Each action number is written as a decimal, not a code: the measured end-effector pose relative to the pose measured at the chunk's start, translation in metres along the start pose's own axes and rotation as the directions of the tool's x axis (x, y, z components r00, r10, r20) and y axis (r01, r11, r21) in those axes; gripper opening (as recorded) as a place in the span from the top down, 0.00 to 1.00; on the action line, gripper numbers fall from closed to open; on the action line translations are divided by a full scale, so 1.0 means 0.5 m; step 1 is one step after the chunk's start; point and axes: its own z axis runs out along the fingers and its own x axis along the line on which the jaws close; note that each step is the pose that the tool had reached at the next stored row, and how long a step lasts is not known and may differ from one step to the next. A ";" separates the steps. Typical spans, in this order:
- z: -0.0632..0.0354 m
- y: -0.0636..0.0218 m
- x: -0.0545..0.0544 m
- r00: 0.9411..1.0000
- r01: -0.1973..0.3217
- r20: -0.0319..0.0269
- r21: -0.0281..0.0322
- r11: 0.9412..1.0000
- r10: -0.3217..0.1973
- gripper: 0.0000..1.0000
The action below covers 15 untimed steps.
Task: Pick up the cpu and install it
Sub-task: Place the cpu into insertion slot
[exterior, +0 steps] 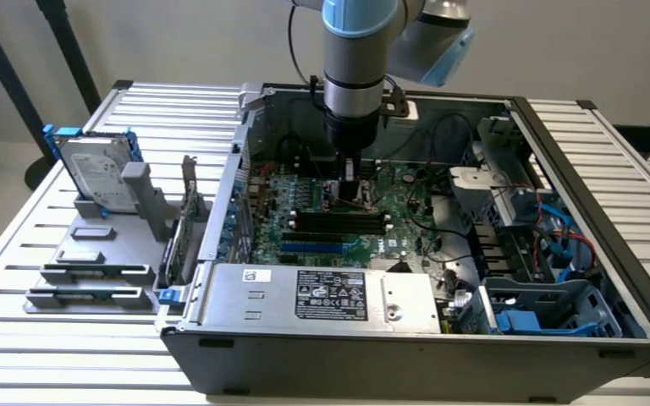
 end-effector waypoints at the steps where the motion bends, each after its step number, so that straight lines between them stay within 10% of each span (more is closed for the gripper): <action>1: 0.001 0.000 0.000 1.000 -0.001 0.000 0.000 1.000 0.001 0.45; 15: 0.007 0.002 0.002 1.000 -0.010 0.005 -0.001 1.000 0.010 0.45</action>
